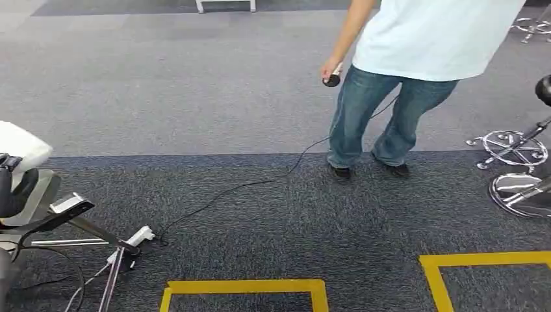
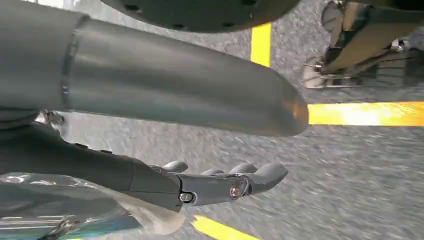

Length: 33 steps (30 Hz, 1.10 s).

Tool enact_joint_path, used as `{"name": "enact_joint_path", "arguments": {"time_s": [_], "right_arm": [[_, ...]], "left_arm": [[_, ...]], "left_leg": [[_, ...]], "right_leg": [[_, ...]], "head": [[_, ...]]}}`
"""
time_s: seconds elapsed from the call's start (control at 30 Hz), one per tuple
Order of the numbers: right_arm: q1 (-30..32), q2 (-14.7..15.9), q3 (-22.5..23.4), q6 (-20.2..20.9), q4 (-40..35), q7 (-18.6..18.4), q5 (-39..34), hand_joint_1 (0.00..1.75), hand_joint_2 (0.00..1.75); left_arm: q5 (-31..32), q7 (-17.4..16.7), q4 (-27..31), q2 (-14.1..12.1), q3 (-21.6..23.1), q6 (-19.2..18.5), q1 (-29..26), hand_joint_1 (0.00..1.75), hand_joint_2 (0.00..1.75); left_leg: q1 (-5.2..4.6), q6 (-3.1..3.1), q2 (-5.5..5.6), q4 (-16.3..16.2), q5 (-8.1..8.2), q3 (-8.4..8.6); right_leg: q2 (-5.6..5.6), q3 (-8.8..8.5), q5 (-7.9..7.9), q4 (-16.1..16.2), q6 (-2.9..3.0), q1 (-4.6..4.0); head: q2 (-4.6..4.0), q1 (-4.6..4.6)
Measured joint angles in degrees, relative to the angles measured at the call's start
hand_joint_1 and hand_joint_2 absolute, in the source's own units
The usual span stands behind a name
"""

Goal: Take the parts from the cabinet and place them on the table.

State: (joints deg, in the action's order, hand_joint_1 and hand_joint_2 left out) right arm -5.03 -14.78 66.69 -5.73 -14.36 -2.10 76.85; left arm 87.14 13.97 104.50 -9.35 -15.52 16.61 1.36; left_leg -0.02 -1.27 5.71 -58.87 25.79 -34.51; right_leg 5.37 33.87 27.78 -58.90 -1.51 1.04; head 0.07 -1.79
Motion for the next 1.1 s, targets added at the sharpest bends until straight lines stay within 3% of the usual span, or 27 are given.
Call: {"name": "enact_joint_path", "arguments": {"time_s": [0.07,0.1,0.13,0.17,0.2,0.23,0.3,0.33,0.37,0.43,0.47,0.5,0.53,0.63,0.67,0.7,0.73,0.8,0.83,0.87,0.9,0.93,0.97,1.0,1.03,1.1], "right_arm": [[-0.1,0.0,0.0,-0.1,0.0,0.0,0.0,0.00,0.00],[-0.1,0.0,0.0,-0.1,0.0,0.0,0.0,0.00,0.00],[-0.1,0.0,0.0,-0.1,0.0,0.0,0.0,0.00,0.00],[-0.2,0.0,0.0,-0.1,0.0,0.0,0.1,0.00,0.00],[-0.3,0.0,0.0,-0.2,0.0,0.0,0.1,0.00,0.00],[-0.2,0.0,0.0,-0.3,0.0,0.0,0.2,0.00,0.00],[-0.1,0.0,0.0,-0.4,0.0,0.0,0.3,0.00,0.00],[0.0,0.0,0.0,-0.4,0.0,0.0,0.3,0.00,0.00],[0.0,0.0,0.0,-0.4,0.0,0.0,0.3,0.00,0.00],[-0.1,0.0,0.0,-0.4,0.0,0.1,0.3,0.00,0.00],[-0.1,0.0,0.0,-0.4,0.0,0.2,0.4,0.00,0.00],[-0.1,0.0,0.0,-0.4,0.0,0.2,0.4,0.00,0.00],[-0.1,0.0,0.0,-0.5,0.0,0.2,0.4,0.00,0.00],[-0.4,0.0,0.0,-0.5,0.0,0.2,0.4,0.00,0.00],[-0.5,0.0,0.0,-0.4,0.0,0.2,0.4,0.00,0.00],[-0.6,0.0,0.0,-0.3,0.0,0.2,0.4,0.00,0.00],[-0.6,0.0,0.0,-0.3,0.0,0.2,0.4,0.00,0.00],[-0.4,0.0,0.0,-0.3,0.0,0.1,0.4,0.00,0.00],[-0.3,0.0,0.0,-0.3,0.0,-0.1,0.4,0.00,0.00],[-0.1,0.0,0.0,-0.3,0.0,-0.1,0.4,0.00,0.00],[0.0,0.0,0.0,-0.3,0.0,-0.2,0.4,0.00,0.00],[-0.1,0.0,0.0,-0.3,0.0,-0.2,0.4,0.00,0.00],[-0.1,0.0,0.0,-0.4,0.0,-0.2,0.4,0.00,0.00],[-0.1,0.0,0.0,-0.4,0.0,-0.2,0.4,0.00,0.00],[0.0,0.0,0.0,-0.5,0.0,-0.2,0.4,0.00,0.00],[-0.2,0.0,0.0,-0.5,0.0,-0.3,0.4,0.00,0.00]], "left_arm": [[0.4,-0.5,0.0,0.1,0.1,-0.7,-0.1,1.75,1.75],[0.5,-0.7,0.0,0.1,0.0,-0.9,-0.2,1.75,1.75],[0.5,-1.0,0.0,0.0,0.1,-1.0,-0.3,1.75,1.75],[0.7,-1.1,0.0,-0.1,0.1,-1.0,-0.4,1.75,1.75],[1.0,-1.3,0.0,-0.3,0.1,-1.2,0.0,1.75,1.75],[1.1,-1.4,0.0,-0.3,0.2,-1.3,0.4,1.75,1.75],[1.6,-1.6,0.0,-0.3,0.6,-2.0,0.2,1.75,1.75],[1.6,-1.6,-0.1,-0.3,0.6,-2.2,0.2,1.75,1.75],[1.7,-1.7,-0.1,-0.3,0.7,-2.4,0.2,1.75,1.75],[1.7,-1.9,-0.1,-0.4,0.7,-2.5,0.2,1.75,1.75],[1.7,-2.0,-0.1,-0.4,0.8,-2.6,0.2,1.75,1.75],[1.7,-2.1,-0.1,-0.5,0.9,-2.8,0.4,1.75,1.75],[1.6,-2.2,-0.1,-0.5,1.0,-2.8,0.7,1.75,1.75],[1.6,-2.3,-0.1,-0.6,1.0,-3.1,0.5,1.75,1.75],[1.6,-2.3,-0.1,-0.6,1.1,-3.1,0.4,1.75,1.75],[1.6,-2.3,-0.1,-0.7,1.1,-3.1,0.6,1.75,1.75],[1.6,-2.4,-0.1,-0.6,1.2,-3.2,0.8,1.75,1.75],[1.6,-2.4,-0.1,-0.5,1.6,-3.2,0.7,1.75,1.75],[1.6,-2.4,-0.2,-0.4,1.7,-3.2,0.7,1.75,1.75],[1.6,-2.4,-0.3,-0.4,1.8,-3.2,0.6,1.75,1.75],[1.6,-2.4,-0.3,-0.3,1.9,-3.2,0.6,1.75,1.75],[1.6,-2.4,-0.3,-0.3,1.9,-3.1,0.6,1.75,1.75],[1.6,-2.4,-0.3,-0.3,1.9,-3.1,0.6,1.75,1.75],[1.6,-2.4,-0.3,-0.3,1.9,-3.1,0.6,1.75,1.75],[1.6,-2.4,-0.3,-0.3,2.0,-3.1,0.8,1.75,1.75],[1.6,-2.4,-0.3,-0.3,2.1,-3.0,0.6,1.75,1.75]], "left_leg": [[0.47,0.73,1.33,0.2,-0.31,-0.44],[0.68,1.13,1.99,0.4,-0.50,-0.42],[0.53,1.52,2.74,0.4,-0.52,-0.57],[0.40,1.64,0.85,-0.2,0.01,-0.56],[0.19,1.92,-2.10,-2.3,1.56,-1.51],[0.26,2.26,-3.79,-6.2,3.68,-3.25],[0.57,2.67,-4.97,-14.9,7.14,-7.37],[0.67,2.76,-5.07,-16.4,7.16,-8.18],[0.75,2.81,-5.17,-15.3,5.85,-7.64],[0.72,2.66,-6.13,-7.5,1.34,-3.59],[0.55,2.33,-8.31,-2.1,-0.98,-0.66],[-0.25,2.03,-11.15,-0.3,0.08,0.44],[-0.30,1.27,-10.60,0.2,-0.01,0.24],[-0.47,0.39,-8.51,0.3,0.08,-0.12],[0.15,-0.09,-7.87,0.8,-0.23,0.33],[0.22,-0.38,-7.27,0.9,-0.21,0.37],[0.27,-0.69,-6.65,0.9,-0.22,0.29],[0.25,-0.89,-5.18,0.8,-0.14,0.26],[0.23,-0.90,-4.30,0.8,-0.13,0.30],[0.24,-0.92,-3.36,0.8,-0.11,0.37],[0.25,-0.89,-2.48,0.7,-0.06,0.43],[0.29,-0.79,-1.64,0.6,0.00,0.54],[0.35,-0.56,-0.88,0.5,0.15,0.63],[0.50,-0.33,-0.32,0.5,0.29,0.51],[0.23,0.06,0.38,-0.1,0.36,0.14],[0.91,1.04,1.79,0.4,-0.10,-0.30]], "right_leg": [[-1.04,-0.83,0.24,0.4,0.05,-0.30],[-1.64,-0.94,0.23,0.4,0.38,-0.44],[-2.46,-1.21,-0.01,0.9,0.77,-0.02],[-3.28,-1.50,-0.15,1.3,1.08,0.11],[-3.89,-1.70,-0.10,1.4,1.48,0.09],[-4.71,-1.85,0.00,1.4,1.61,0.01],[-6.40,-2.04,0.33,1.4,1.88,-0.16],[-7.15,-2.08,0.44,1.4,1.81,-0.17],[-7.93,-2.21,0.60,1.4,1.80,-0.18],[-9.25,-2.74,0.98,1.4,1.59,-0.18],[-9.88,-3.18,1.27,1.4,1.29,-0.24],[-10.42,-3.37,1.53,1.4,0.92,-0.64],[-10.88,-3.30,1.76,1.2,0.59,-0.87],[-13.21,-4.06,2.12,1.6,-0.13,-0.97],[-11.36,-3.58,2.77,1.2,-0.74,-0.64],[-7.92,-3.02,4.05,-0.7,-0.79,-0.47],[-6.43,-1.19,5.92,-4.5,-0.82,-0.45],[-5.61,3.76,9.50,-13.8,-0.99,-0.45],[-5.55,5.56,9.81,-16.5,-1.00,-0.47],[-5.49,5.96,8.47,-16.1,-0.92,-0.46],[-5.38,5.13,5.93,-13.2,-0.83,-0.45],[-5.11,3.31,2.98,-8.6,-0.67,-0.43],[-3.69,0.98,0.01,-3.0,-0.50,-0.30],[-0.40,-0.24,0.10,-0.5,-0.33,-0.01],[0.31,-0.94,0.41,1.1,-0.33,0.27],[-0.91,-1.29,0.52,0.6,0.07,-0.29]], "head": [[0.00,-0.07],[0.02,0.00],[0.00,0.00],[0.00,-0.09],[0.00,-0.90],[0.00,-0.98],[0.00,-1.03],[0.00,-1.01],[0.00,-1.03],[0.00,-1.03],[0.00,-1.01],[0.00,-1.04],[0.00,-1.16],[0.00,-0.94],[0.00,-0.87],[0.00,-0.74],[0.00,-0.44],[0.00,-0.42],[0.00,-0.37],[0.00,-0.41],[0.00,-0.35],[0.00,-0.39],[0.00,-0.37],[0.00,-0.39],[0.00,-0.50],[0.00,-0.39]]}}
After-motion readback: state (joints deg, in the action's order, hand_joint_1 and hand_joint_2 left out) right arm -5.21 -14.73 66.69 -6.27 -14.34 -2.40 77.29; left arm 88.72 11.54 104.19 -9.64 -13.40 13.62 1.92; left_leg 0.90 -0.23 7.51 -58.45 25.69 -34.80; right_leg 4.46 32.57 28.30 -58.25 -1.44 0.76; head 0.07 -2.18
